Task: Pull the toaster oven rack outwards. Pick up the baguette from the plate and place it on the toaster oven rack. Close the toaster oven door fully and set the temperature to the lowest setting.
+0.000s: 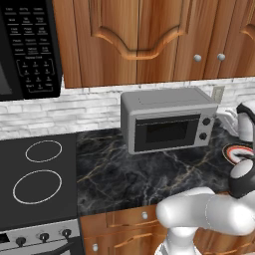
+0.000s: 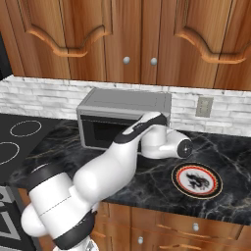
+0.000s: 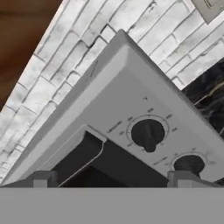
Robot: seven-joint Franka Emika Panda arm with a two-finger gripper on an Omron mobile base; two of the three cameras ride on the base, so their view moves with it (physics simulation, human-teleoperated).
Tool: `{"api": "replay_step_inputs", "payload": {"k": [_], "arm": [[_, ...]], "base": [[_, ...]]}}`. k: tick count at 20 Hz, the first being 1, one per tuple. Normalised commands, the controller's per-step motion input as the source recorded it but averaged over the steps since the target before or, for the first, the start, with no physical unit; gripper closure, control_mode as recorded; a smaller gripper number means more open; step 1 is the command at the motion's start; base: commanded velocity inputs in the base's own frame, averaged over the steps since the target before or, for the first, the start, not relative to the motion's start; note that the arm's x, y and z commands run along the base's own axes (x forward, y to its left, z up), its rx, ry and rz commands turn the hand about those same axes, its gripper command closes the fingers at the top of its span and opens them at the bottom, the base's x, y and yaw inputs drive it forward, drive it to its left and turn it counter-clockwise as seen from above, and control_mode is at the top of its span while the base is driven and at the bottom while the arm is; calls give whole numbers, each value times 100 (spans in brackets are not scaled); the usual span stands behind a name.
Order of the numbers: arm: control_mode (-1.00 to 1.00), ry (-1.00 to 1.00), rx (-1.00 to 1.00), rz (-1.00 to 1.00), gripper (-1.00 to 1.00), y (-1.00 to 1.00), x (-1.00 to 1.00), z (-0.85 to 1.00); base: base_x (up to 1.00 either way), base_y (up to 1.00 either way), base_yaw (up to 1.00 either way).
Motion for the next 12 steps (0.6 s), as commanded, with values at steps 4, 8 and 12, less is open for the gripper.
{"api": "replay_step_inputs", "payload": {"k": [4,8,12], "arm": [[-100,0,24,0,-100,10,10,-36],[-100,0,14,0,-100,0,15,-5],[-100,0,12,0,-100,-1,18,0]], "base": [[0,0,0],[0,0,0],[0,0,0]]}}
